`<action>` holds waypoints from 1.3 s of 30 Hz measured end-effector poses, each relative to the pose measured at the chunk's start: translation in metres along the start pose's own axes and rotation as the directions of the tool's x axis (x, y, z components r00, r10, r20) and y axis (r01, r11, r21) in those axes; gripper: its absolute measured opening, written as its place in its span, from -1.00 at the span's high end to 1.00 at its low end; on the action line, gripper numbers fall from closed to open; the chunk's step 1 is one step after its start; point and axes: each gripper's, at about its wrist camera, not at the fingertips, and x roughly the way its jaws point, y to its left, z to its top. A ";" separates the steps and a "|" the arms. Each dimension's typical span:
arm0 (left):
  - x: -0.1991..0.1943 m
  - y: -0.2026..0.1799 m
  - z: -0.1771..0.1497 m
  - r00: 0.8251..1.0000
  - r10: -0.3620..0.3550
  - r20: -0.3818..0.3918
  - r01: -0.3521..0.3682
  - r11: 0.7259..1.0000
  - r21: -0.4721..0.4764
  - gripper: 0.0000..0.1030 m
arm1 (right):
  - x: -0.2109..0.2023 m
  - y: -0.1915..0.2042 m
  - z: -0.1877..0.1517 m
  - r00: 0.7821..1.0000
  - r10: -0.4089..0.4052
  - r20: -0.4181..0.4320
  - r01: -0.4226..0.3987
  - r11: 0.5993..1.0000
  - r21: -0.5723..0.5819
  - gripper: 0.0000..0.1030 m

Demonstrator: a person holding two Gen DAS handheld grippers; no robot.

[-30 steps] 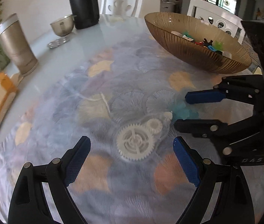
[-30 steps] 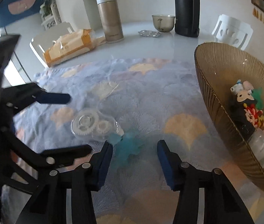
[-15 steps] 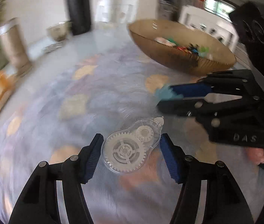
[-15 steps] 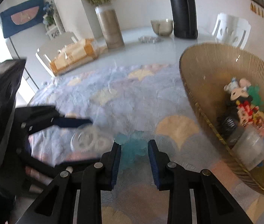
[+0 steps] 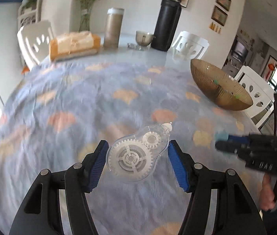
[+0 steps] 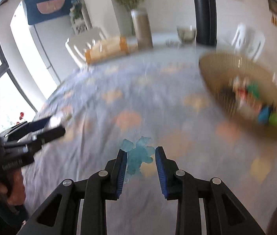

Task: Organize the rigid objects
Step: 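Carry the gear dispenser and teal toy in both tools over the bowl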

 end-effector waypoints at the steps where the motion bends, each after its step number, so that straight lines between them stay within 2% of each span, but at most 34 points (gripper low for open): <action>1: 0.002 -0.001 -0.004 1.000 0.010 0.007 -0.010 1.000 -0.001 -0.17 | 0.002 -0.001 -0.009 1.000 0.000 -0.010 0.000 1.000 0.004 0.44; 3: 0.003 -0.001 -0.009 0.999 0.030 0.012 -0.030 1.000 0.006 -0.18 | 0.003 -0.002 -0.020 0.999 0.044 -0.021 -0.043 0.999 0.016 0.44; 5: -0.002 0.002 -0.009 0.999 0.011 0.046 -0.011 1.000 -0.005 -0.18 | 0.002 -0.003 -0.027 0.995 0.096 -0.026 -0.095 0.995 0.036 0.44; 9: -0.005 0.015 -0.010 0.999 0.000 0.046 0.003 0.998 -0.061 -0.18 | 0.001 0.010 -0.036 0.999 0.023 -0.034 -0.025 0.999 -0.043 0.42; 10: -0.006 0.015 -0.011 0.999 -0.007 0.048 0.010 0.998 -0.065 -0.18 | 0.001 0.015 -0.037 0.999 0.010 -0.031 -0.012 0.998 -0.066 0.35; 12: -0.006 0.014 -0.011 0.999 -0.013 0.050 0.016 0.998 -0.063 -0.18 | 0.001 0.020 -0.038 0.999 0.026 -0.036 -0.029 0.996 -0.082 -0.12; 13: -0.006 0.013 -0.012 0.999 -0.014 0.049 0.017 0.998 -0.060 -0.18 | 0.002 0.022 -0.039 0.999 0.017 -0.037 -0.020 0.996 -0.092 -0.44; 14: -0.006 0.012 -0.012 0.999 -0.016 0.047 0.019 0.998 -0.055 -0.18 | 0.003 0.023 -0.040 0.999 -0.008 -0.034 0.004 0.995 -0.103 -0.50; 15: -0.005 0.011 -0.012 0.999 -0.014 0.047 0.016 0.999 -0.050 -0.18 | 0.005 0.024 -0.040 0.999 -0.034 -0.037 0.029 0.993 -0.112 -0.50; 22: -0.008 0.011 -0.014 0.999 -0.008 0.050 0.011 0.999 -0.048 -0.18 | 0.006 0.018 -0.036 0.997 -0.071 -0.026 0.069 0.996 -0.061 -0.50; 24: -0.010 0.011 -0.016 0.999 -0.007 0.052 0.010 0.999 -0.049 -0.18 | 0.005 0.017 -0.035 0.996 -0.089 -0.019 0.088 0.995 -0.051 -0.43; 25: -0.010 0.011 -0.016 0.999 -0.005 0.053 0.008 0.999 -0.048 -0.18 | 0.005 0.016 -0.035 0.995 -0.096 -0.015 0.095 0.994 -0.047 -0.29; 26: -0.011 0.011 -0.017 0.999 -0.003 0.054 0.006 0.999 -0.048 -0.18 | 0.004 0.015 -0.035 0.995 -0.095 -0.012 0.094 0.995 -0.043 -0.24; 31: -0.012 0.005 -0.018 0.998 0.014 0.058 -0.012 1.000 -0.024 -0.18 | 0.002 0.007 -0.033 1.000 -0.026 -0.011 0.026 0.999 -0.025 -0.24; 36: -0.006 0.005 -0.016 0.999 0.019 0.035 -0.019 1.000 -0.013 -0.18 | 0.006 0.012 -0.032 0.998 -0.056 -0.015 0.055 0.998 -0.031 -0.24; 37: -0.006 0.006 -0.015 0.999 0.019 0.032 -0.019 1.000 -0.020 -0.18 | 0.006 0.013 -0.032 0.998 -0.068 -0.015 0.067 0.997 -0.033 -0.21; 39: -0.007 0.009 -0.014 0.999 0.007 0.032 -0.006 0.999 -0.041 -0.18 | 0.007 0.019 -0.032 0.994 -0.110 -0.009 0.109 0.993 -0.049 0.19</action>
